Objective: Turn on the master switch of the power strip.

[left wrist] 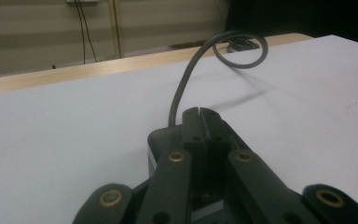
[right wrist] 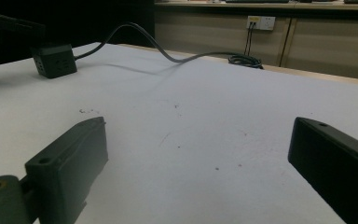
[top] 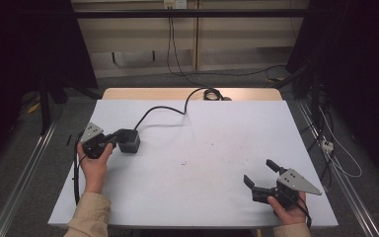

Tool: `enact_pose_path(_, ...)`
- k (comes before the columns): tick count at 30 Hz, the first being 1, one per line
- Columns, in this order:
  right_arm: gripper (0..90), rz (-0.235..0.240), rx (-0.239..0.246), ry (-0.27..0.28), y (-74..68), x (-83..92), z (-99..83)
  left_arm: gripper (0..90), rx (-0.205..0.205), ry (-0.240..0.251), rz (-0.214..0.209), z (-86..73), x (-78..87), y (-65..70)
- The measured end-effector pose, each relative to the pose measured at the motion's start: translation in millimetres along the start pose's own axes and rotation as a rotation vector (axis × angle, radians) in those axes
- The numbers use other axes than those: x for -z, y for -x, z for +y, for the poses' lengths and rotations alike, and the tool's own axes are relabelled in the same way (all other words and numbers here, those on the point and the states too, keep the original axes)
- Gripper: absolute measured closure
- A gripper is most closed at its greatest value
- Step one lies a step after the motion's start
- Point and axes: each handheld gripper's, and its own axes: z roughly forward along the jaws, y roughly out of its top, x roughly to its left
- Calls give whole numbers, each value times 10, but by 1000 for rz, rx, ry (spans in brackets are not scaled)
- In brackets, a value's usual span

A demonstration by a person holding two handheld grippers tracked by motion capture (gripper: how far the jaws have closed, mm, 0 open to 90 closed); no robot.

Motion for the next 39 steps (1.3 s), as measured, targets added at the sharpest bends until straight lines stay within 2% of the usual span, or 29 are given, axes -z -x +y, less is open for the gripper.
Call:
enact_pose_path(25,42,1,0,3,-3,4,5,900,14,-27,-8,9,-6,62)
enact_pose_path(39,42,2,0,3,-3,3,8,900,-1,-46,-6,13,8,85)
